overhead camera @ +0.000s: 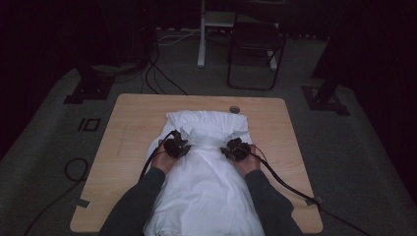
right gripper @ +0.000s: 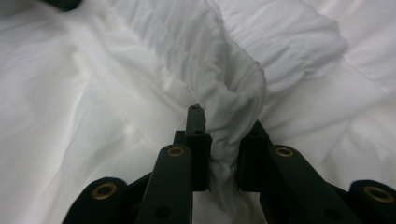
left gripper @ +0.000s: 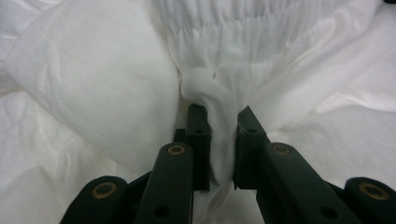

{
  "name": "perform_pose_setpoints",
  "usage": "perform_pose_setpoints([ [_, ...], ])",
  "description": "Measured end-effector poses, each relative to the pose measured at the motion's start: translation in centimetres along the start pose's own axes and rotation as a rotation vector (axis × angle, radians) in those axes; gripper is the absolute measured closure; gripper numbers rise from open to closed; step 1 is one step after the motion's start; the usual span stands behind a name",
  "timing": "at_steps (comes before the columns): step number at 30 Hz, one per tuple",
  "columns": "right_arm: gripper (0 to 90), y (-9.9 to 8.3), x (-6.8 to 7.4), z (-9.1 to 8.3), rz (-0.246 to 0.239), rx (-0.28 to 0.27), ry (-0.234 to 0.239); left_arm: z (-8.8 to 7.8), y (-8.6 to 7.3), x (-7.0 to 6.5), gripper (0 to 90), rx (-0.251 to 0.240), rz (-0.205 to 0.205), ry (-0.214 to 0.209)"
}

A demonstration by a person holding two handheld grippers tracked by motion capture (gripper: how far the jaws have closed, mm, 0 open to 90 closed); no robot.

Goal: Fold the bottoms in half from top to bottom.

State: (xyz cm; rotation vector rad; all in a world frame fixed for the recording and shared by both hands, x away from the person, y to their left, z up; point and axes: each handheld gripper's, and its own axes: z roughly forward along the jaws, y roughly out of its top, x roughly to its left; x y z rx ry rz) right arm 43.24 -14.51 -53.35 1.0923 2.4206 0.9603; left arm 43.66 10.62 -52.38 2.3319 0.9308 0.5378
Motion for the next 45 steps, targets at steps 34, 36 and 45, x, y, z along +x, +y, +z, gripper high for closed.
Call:
perform_pose_setpoints([
  [34,78.1,-6.2,5.2,-10.1,-0.102,-0.041,0.093,-6.9,-6.9,-8.8,80.7,-0.027,0.050,-0.237],
  [36,77.9,-7.4,5.5,-8.6,-0.086,0.004,0.101,-6.8,-7.2,-8.5,80.8,-0.053,0.054,-0.240],
  [45,77.5,-6.4,6.6,-5.9,-0.040,-0.015,0.139,-5.6,-6.0,-4.5,80.3,-0.014,0.013,-0.099],
])
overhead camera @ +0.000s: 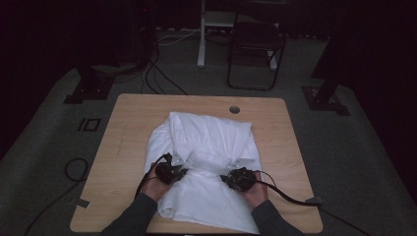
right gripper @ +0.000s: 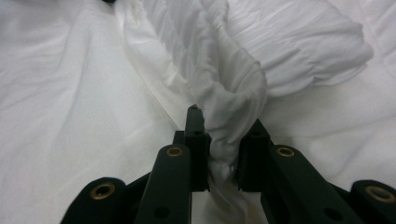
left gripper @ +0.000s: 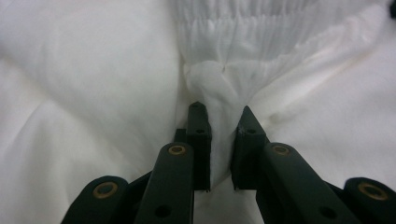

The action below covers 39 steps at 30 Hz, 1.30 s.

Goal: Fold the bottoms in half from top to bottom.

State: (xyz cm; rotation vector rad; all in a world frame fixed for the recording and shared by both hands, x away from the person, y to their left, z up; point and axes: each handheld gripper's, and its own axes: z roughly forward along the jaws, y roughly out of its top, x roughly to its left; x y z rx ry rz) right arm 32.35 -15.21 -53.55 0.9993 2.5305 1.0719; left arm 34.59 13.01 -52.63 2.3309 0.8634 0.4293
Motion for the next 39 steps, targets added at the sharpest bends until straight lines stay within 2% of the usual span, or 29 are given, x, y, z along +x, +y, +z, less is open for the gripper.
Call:
perform_pose_setpoints([
  [2,77.9,0.6,-0.2,0.9,0.017,-0.012,0.003,0.5,0.3,1.0,80.3,-0.004,-0.028,0.022],
  [3,77.9,0.6,-0.2,0.9,0.017,-0.012,0.003,0.5,0.3,1.0,80.3,-0.004,-0.028,0.022],
  [4,78.1,1.0,-0.5,1.3,0.021,-0.017,0.001,0.8,0.7,1.7,80.3,-0.002,-0.039,0.033],
  [8,79.0,2.6,-2.6,2.7,0.034,-0.021,-0.029,1.8,1.6,2.4,80.3,-0.008,-0.072,0.053],
  [9,79.0,2.6,-2.6,2.7,0.034,-0.021,-0.029,1.8,1.6,2.4,80.4,-0.008,-0.072,0.053],
  [10,79.1,2.9,-3.2,3.0,0.042,-0.022,-0.037,2.3,2.2,2.4,80.4,-0.010,-0.076,0.062],
  [11,79.3,3.7,-4.8,3.5,0.061,-0.016,-0.066,2.6,2.5,2.5,80.4,-0.009,-0.071,0.069],
  [13,79.2,4.4,-5.8,4.0,0.083,-0.009,-0.086,3.2,3.1,2.7,80.4,-0.010,-0.080,0.077],
  [17,79.3,5.2,-6.8,4.6,0.102,-0.006,-0.125,4.1,4.1,3.5,80.4,-0.010,-0.105,0.101],
  [19,79.2,5.4,-7.0,4.8,0.108,0.000,-0.126,4.3,4.4,3.8,80.5,-0.005,-0.127,0.097],
  [20,79.1,5.6,-7.1,4.8,0.114,0.006,-0.123,4.3,4.6,4.0,80.9,0.004,-0.136,0.086],
  [22,78.8,5.8,-7.2,4.6,0.106,0.007,-0.119,3.9,4.8,4.5,82.4,0.011,-0.180,0.045],
  [23,78.7,5.9,-7.1,4.2,0.101,0.004,-0.115,3.4,4.9,4.6,83.0,-0.005,-0.191,0.030],
  [25,78.8,6.4,-6.9,2.9,0.069,-0.032,-0.118,1.8,5.4,4.6,83.5,-0.064,-0.199,0.003],
  [27,78.7,7.1,-6.7,0.7,0.063,-0.106,-0.114,-0.4,6.0,4.3,83.6,-0.158,-0.199,-0.019],
  [29,78.7,7.9,-6.5,-1.8,0.046,-0.174,-0.113,-2.8,6.7,3.7,83.5,-0.235,-0.175,-0.033],
  [31,78.6,8.4,-5.9,-4.0,0.015,-0.213,-0.110,-4.5,7.0,2.8,83.4,-0.284,-0.151,-0.043],
  [34,78.3,8.0,-4.9,-5.5,-0.030,-0.205,-0.110,-4.8,6.5,1.9,82.8,-0.259,-0.116,-0.042],
  [35,78.0,7.5,-4.6,-5.4,-0.041,-0.186,-0.108,-4.4,6.1,1.7,82.5,-0.242,-0.113,-0.044],
  [37,77.7,6.1,-4.1,-4.5,-0.051,-0.144,-0.093,-3.1,4.9,1.6,82.0,-0.198,-0.131,-0.063],
  [39,77.6,4.5,-3.7,-3.0,-0.036,-0.107,-0.072,-1.5,3.6,1.5,81.9,-0.141,-0.140,-0.076],
])
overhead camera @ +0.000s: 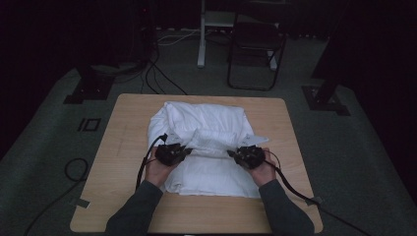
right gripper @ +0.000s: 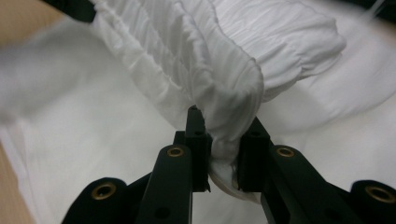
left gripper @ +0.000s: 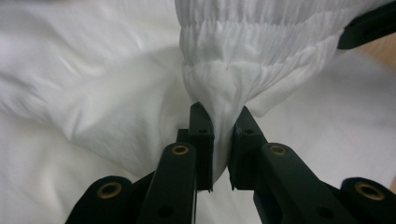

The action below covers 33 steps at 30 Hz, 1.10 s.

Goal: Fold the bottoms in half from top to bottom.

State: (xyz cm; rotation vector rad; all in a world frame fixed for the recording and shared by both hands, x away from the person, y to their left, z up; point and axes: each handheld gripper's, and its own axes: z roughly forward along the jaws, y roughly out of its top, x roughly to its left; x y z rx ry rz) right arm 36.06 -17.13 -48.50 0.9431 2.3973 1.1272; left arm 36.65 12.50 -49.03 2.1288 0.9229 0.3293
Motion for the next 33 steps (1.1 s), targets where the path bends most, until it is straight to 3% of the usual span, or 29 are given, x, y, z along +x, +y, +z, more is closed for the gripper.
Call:
perform_pose_setpoints([
  [4,77.3,-3.0,0.5,2.8,0.049,0.072,0.031,2.6,-2.6,0.1,81.4,0.100,-0.005,0.006],
  [6,74.0,-3.9,0.7,3.7,0.068,0.098,0.036,2.7,-3.0,0.5,77.1,0.080,-0.045,-0.029],
  [8,70.2,-3.9,0.7,3.7,0.076,0.084,0.037,2.3,-2.9,0.5,73.0,0.079,-0.057,-0.038],
  [9,59.3,-3.8,0.5,3.3,0.094,0.082,0.060,1.9,-2.7,0.5,65.4,0.084,-0.040,-0.039],
  [10,55.9,-3.6,0.5,2.9,0.089,0.081,0.065,1.5,-2.5,0.4,63.1,0.091,-0.014,-0.034],
  [12,50.3,-3.3,0.5,1.5,0.068,0.059,0.065,0.3,-2.1,0.3,60.4,0.070,0.004,-0.029],
  [15,48.4,-3.0,0.1,-1.1,0.077,-0.018,0.099,-1.4,-1.2,0.7,59.7,0.004,-0.005,-0.026],
  [16,51.9,-2.8,-0.2,-1.8,0.087,-0.042,0.092,-1.8,-0.9,0.9,61.3,-0.009,-0.002,-0.007],
  [18,78.6,-2.5,-1.0,-2.6,0.107,-0.066,0.062,-1.9,-0.1,1.4,83.4,-0.006,0.002,0.038],
  [19,85.0,-2.3,-1.4,-2.5,0.125,-0.056,0.030,-1.7,0.3,1.7,89.9,0.005,-0.007,0.045],
  [20,88.9,-2.0,-1.9,-2.2,0.139,-0.045,0.006,-1.2,0.6,2.0,90.0,0.010,-0.012,0.045],
  [24,89.6,-1.4,-3.6,0.7,0.222,0.010,-0.032,1.6,1.4,2.5,90.0,0.070,-0.017,0.060],
  [27,89.3,-1.3,-4.4,3.0,0.266,0.069,-0.062,3.5,1.3,2.9,89.9,0.108,-0.045,0.057],
  [30,85.6,-1.4,-4.6,4.0,0.269,0.074,-0.018,4.4,0.8,2.7,89.3,0.123,-0.035,0.041],
  [33,81.0,-1.4,-3.8,3.6,0.225,0.037,0.038,3.8,0.1,2.0,86.6,0.113,-0.028,0.013],
])
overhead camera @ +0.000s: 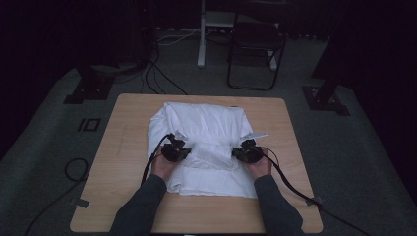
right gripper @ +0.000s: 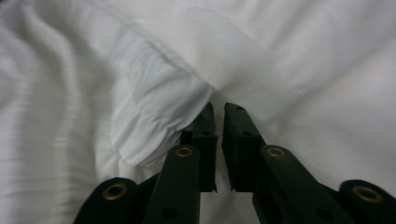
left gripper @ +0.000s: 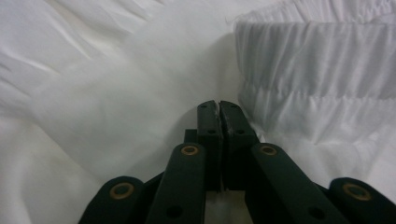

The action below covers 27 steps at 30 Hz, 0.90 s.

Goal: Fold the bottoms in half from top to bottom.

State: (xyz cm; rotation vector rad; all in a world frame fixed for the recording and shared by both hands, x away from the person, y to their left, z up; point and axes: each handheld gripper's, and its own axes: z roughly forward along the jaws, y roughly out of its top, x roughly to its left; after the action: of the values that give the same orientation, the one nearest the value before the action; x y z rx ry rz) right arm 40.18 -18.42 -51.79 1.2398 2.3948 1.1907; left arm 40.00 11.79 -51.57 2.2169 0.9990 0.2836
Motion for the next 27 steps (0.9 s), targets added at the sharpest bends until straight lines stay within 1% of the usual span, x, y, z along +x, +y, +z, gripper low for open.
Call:
perform_pose_setpoints([
  [1,79.4,-0.1,0.3,-0.3,-0.022,-0.011,0.015,-0.3,-0.4,-0.4,85.7,-0.005,0.001,-0.014],
  [2,78.2,-0.2,0.6,-0.7,-0.046,-0.021,0.031,-0.7,-0.8,-0.8,85.2,-0.005,0.014,-0.031],
  [3,76.7,-0.3,0.9,-1.1,-0.066,-0.031,0.052,-1.0,-1.2,-1.3,84.6,-0.002,0.041,-0.043],
  [5,74.5,-0.5,1.4,-2.0,-0.106,-0.054,0.088,-1.6,-2.0,-1.9,83.1,-0.004,0.072,-0.061],
  [8,71.4,-0.6,1.9,-2.8,-0.123,-0.073,0.114,-2.2,-2.6,-1.9,80.9,-0.023,0.061,-0.073],
  [10,69.9,-0.7,2.3,-2.9,-0.138,-0.075,0.126,-2.4,-2.6,-1.9,80.2,-0.024,0.067,-0.073],
  [11,69.1,-0.8,2.5,-2.8,-0.148,-0.072,0.131,-2.5,-2.6,-1.9,79.5,-0.022,0.073,-0.067],
  [13,68.1,-1.0,2.9,-2.5,-0.161,-0.053,0.147,-2.3,-2.5,-1.8,78.0,-0.018,0.072,-0.063],
  [14,67.8,-1.2,3.0,-2.2,-0.170,-0.036,0.150,-2.3,-2.4,-1.7,76.9,-0.017,0.073,-0.059],
  [15,67.2,-1.4,3.1,-1.9,-0.184,-0.017,0.147,-2.3,-2.2,-1.6,74.7,-0.020,0.070,-0.052],
  [16,66.6,-1.4,3.2,-1.7,-0.198,-0.005,0.126,-2.3,-2.0,-1.5,72.3,-0.030,0.064,-0.044],
  [17,66.3,-1.4,3.1,-1.5,-0.201,-0.001,0.109,-2.4,-1.6,-1.4,69.8,-0.038,0.056,-0.030],
  [19,62.9,-0.9,2.7,-1.2,-0.179,-0.020,0.085,-2.4,-0.8,-0.9,64.3,-0.063,0.053,-0.004],
  [21,59.6,0.0,2.3,-1.0,-0.161,-0.046,0.051,-2.2,0.2,-0.4,61.9,-0.083,0.043,0.014],
  [22,59.6,0.0,2.3,-1.0,-0.161,-0.046,0.051,-2.2,0.2,-0.4,60.7,-0.083,0.043,0.014],
  [23,58.3,0.5,2.0,-0.8,-0.153,-0.058,0.036,-1.8,1.2,0.2,60.7,-0.092,0.036,0.029],
  [24,55.0,1.5,1.5,-0.3,-0.140,-0.079,-0.009,-1.5,1.6,0.6,58.2,-0.095,0.035,0.039],
  [25,53.8,1.9,1.2,0.1,-0.125,-0.087,-0.028,-1.1,1.9,1.0,57.5,-0.098,0.033,0.050],
  [27,51.4,2.6,0.4,1.1,-0.098,-0.092,-0.059,-0.1,2.2,1.8,56.2,-0.087,0.018,0.075],
])
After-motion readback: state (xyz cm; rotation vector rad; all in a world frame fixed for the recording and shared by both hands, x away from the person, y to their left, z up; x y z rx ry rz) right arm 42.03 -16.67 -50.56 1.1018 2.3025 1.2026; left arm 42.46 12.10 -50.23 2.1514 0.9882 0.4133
